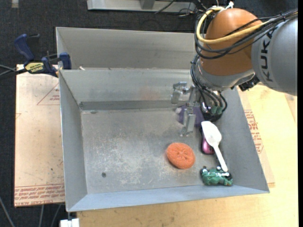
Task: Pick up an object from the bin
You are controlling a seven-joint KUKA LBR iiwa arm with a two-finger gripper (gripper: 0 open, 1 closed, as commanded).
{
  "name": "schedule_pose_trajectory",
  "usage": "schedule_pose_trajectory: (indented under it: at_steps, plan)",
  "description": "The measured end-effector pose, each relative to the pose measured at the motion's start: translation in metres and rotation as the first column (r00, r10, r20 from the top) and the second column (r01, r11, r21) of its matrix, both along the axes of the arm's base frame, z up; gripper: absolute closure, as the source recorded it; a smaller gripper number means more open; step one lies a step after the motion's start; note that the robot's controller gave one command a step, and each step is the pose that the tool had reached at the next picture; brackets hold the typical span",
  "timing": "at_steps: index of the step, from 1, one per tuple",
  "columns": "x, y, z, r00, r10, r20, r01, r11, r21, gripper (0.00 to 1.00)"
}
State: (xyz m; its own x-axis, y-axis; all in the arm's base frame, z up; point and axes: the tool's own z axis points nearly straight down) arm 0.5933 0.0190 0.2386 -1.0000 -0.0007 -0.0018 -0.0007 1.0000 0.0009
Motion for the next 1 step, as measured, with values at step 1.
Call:
schedule_pose_trajectory:
  at_steps: [1]
  plan:
    - [-0.0232,-0.0265,-0.0608,0.999,0.034,0.002,-0.034,0.999,0.000,0.00]
